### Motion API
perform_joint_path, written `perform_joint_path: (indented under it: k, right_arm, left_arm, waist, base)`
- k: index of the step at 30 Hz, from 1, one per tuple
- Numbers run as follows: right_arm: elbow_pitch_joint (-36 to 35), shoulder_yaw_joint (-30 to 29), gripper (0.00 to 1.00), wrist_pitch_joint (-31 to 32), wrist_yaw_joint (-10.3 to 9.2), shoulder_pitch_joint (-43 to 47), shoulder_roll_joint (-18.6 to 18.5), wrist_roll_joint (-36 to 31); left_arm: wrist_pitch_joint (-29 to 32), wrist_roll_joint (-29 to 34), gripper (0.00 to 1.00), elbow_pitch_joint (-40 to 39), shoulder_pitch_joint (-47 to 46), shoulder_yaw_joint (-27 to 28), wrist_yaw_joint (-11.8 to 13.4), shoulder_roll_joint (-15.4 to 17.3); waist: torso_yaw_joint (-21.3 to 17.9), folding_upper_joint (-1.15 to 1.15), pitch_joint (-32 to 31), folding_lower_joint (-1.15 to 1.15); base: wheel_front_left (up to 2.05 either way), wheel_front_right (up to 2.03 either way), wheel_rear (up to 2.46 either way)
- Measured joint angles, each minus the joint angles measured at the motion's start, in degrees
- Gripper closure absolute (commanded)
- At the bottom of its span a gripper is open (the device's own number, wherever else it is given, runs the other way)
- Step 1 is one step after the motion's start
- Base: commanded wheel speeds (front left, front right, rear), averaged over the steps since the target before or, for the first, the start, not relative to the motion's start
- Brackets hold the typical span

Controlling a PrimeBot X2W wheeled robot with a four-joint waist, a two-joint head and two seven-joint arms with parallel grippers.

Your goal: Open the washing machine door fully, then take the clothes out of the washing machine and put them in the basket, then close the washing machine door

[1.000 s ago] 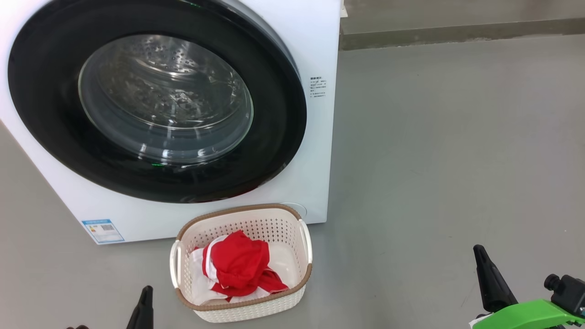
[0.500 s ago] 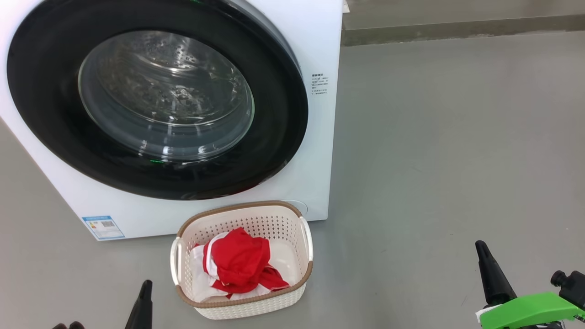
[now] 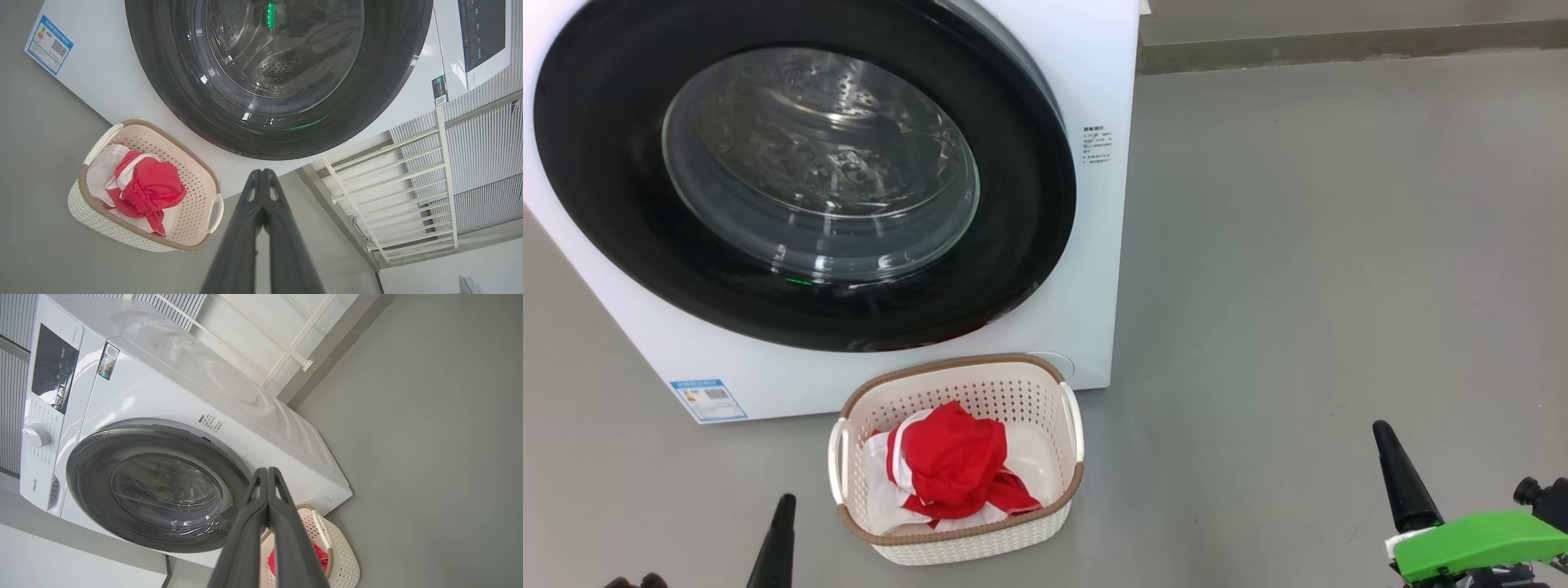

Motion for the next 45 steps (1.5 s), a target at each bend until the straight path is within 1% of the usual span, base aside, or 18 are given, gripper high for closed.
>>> perform_joint_path:
  k: [29,31,37,39,45]
  right_arm:
    - [1.27,-1.54,1.0,4.9,-0.09,-3.3,-0.09,18.84]
    - [1.37,-1.62,1.0,5.38,-0.09,-3.38,-0.11,21.06]
    - [1.69,-1.78,1.0,6.08,-0.09,-4.19,-0.13,24.95]
    - [1.69,-1.82,1.0,6.57,-0.09,-4.45,-0.15,26.03]
    - [2.02,-2.1,1.0,7.55,-0.09,-4.96,-0.19,29.82]
  left_arm:
    - [4.56,-19.4,1.0,0.34,-2.81,0.47,-0.09,0.22]
    - [5.02,-21.29,1.0,0.34,-3.47,0.53,-0.11,0.3]
    - [6.01,-25.37,1.0,0.4,-3.58,0.64,-0.12,0.32]
    - [6.12,-26.72,1.0,0.42,-3.78,0.67,-0.49,0.32]
    - [7.21,-30.54,1.0,0.52,-4.64,0.79,-0.51,0.33]
  waist:
    - [0.45,0.0,1.16,0.0]
    - [0.49,0.0,1.28,0.0]
    - [0.58,0.0,1.52,0.0]
    - [0.61,0.0,1.6,0.0]
    - [0.7,0.0,1.82,0.0]
  base:
    - [0.0,0.0,0.0]
    - [0.0,0.0,0.0]
    - [0.0,0.0,0.0]
    - [0.0,0.0,0.0]
    - [0.0,0.0,0.0]
